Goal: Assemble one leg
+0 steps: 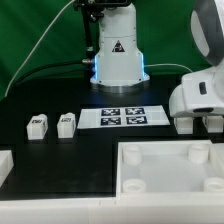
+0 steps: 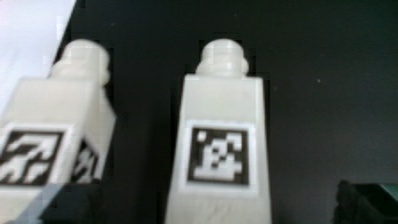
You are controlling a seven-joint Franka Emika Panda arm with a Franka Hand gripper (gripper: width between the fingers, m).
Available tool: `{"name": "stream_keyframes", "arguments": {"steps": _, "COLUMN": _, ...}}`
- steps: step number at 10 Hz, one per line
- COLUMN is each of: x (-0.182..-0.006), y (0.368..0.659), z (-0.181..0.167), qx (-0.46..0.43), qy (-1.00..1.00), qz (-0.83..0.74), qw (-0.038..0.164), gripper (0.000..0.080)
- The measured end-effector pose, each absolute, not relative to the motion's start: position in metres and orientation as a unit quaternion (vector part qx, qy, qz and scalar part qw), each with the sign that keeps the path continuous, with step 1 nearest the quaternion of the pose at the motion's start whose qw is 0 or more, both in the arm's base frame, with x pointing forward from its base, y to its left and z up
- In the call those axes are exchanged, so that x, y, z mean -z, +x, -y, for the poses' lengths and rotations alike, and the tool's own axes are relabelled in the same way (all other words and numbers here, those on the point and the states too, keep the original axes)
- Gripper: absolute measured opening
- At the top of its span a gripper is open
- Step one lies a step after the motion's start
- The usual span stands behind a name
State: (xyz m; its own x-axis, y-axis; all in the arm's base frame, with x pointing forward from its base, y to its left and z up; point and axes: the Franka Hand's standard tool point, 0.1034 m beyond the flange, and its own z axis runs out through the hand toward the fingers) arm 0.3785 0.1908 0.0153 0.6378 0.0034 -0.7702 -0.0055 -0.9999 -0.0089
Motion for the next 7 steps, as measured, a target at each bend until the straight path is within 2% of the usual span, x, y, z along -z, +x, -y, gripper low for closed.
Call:
{"name": "stream_keyframes", "arguments": {"steps": 3, "x": -0.0133, "y": 0.3769, "z": -0.1911, "qx": -0.428, "qy": -0.904, "qz": 0.000, "qw": 0.005, "gripper": 0.0649}}
{"name": "stream_keyframes", "arguments": {"steps": 4, "x": -0.0133, "y": 0.3768, "z": -0.1911, "qx": -0.428, "qy": -0.904, "qz": 0.000, "qw": 0.005, "gripper": 0.0553}}
{"name": "stream_keyframes", "arguments": {"steps": 5, "x": -0.0132, "y": 0.3768, "z": -0.1911, "qx": -0.428, "qy": -0.904, "qz": 0.000, "qw": 0.005, "gripper": 0.0371}}
{"name": "stream_keyframes", "arguments": {"steps": 6, "x": -0.0133, "y": 0.3768, "z": -0.1911, "qx": -0.428, "qy": -0.904, "qz": 0.000, "qw": 0.005, "gripper": 0.0371}}
{"name": "stream_keyframes", "arguments": {"steps": 7, "x": -0.0133, "y": 0.3768, "z": -0.1911, "qx": -0.428, "qy": -0.904, "qz": 0.000, "qw": 0.005, "gripper": 0.0291}}
